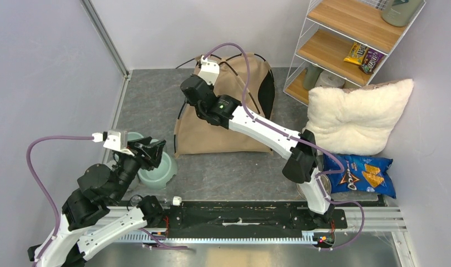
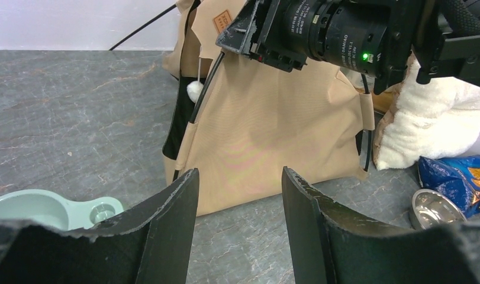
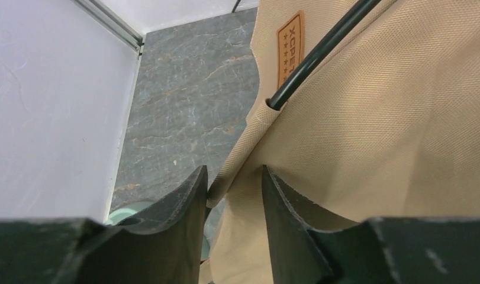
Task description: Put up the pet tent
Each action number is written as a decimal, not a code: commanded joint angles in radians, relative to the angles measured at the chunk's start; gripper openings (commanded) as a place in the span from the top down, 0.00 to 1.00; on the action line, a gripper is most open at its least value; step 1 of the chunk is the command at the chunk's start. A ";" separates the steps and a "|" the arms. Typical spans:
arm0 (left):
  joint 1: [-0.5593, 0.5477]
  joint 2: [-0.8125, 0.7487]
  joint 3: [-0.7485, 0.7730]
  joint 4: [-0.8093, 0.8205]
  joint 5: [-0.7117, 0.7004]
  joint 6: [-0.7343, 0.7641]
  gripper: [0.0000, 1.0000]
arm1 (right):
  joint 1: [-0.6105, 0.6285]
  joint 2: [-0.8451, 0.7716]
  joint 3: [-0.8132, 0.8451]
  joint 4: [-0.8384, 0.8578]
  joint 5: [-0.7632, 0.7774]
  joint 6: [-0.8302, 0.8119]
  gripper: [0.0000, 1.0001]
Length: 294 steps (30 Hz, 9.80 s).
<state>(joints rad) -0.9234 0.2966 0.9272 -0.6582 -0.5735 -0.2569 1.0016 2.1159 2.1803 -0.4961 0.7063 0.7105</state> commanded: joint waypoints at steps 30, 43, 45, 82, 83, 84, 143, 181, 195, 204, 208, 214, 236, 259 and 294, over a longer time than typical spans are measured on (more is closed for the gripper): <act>-0.003 -0.048 0.016 -0.006 0.065 0.067 0.40 | 0.002 -0.362 -0.365 0.423 0.026 -0.246 1.00; -0.003 -0.019 0.059 -0.012 0.047 0.094 0.40 | -0.014 -0.429 -0.531 0.656 -0.097 -0.207 1.00; -0.003 -0.012 0.062 -0.011 0.053 0.093 0.40 | -0.043 -0.446 -0.560 0.677 -0.169 -0.183 1.00; -0.003 0.063 0.079 0.031 0.067 0.085 0.40 | -0.443 -0.416 -0.655 0.451 -1.110 -0.283 0.87; -0.002 0.065 0.079 0.031 0.068 0.086 0.40 | -0.454 -0.409 -0.651 0.417 -1.103 -0.303 0.83; -0.003 0.064 0.078 0.031 0.067 0.088 0.40 | -0.457 -0.412 -0.652 0.389 -1.068 -0.312 0.75; -0.003 0.125 0.105 0.043 0.056 0.119 0.39 | -0.649 -0.407 -0.461 0.326 -1.393 -0.590 1.00; -0.003 0.059 0.213 -0.022 0.143 0.138 0.38 | -0.745 -0.255 -0.290 -0.124 -1.859 -0.751 0.87; -0.003 0.105 0.194 -0.014 0.112 0.159 0.38 | -0.689 -0.487 -0.418 0.020 -1.128 -0.496 0.18; -0.003 0.120 0.184 -0.009 0.118 0.162 0.38 | -0.481 -0.679 -0.533 0.126 -0.852 -0.352 0.16; -0.003 0.119 0.180 -0.005 0.113 0.166 0.38 | -0.322 -0.731 -0.718 0.341 -0.809 -0.203 0.19; -0.002 0.115 0.170 -0.003 0.099 0.168 0.38 | -0.024 -0.710 -0.937 0.618 -0.590 -0.087 0.23; -0.003 0.098 0.146 0.009 0.077 0.173 0.38 | 0.256 -0.245 -0.845 0.929 -0.409 -0.095 0.38; -0.003 0.097 0.116 0.021 0.084 0.167 0.38 | -0.034 -0.390 -0.911 0.796 -1.161 -0.197 1.00; -0.003 0.180 -0.130 0.249 0.063 -0.047 0.39 | 0.271 -0.464 -1.350 0.957 -0.577 -0.219 0.40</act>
<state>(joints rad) -0.9253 0.4900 0.8097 -0.4538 -0.4709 -0.2771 1.2308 1.6688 0.8761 0.2646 -0.0391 0.4789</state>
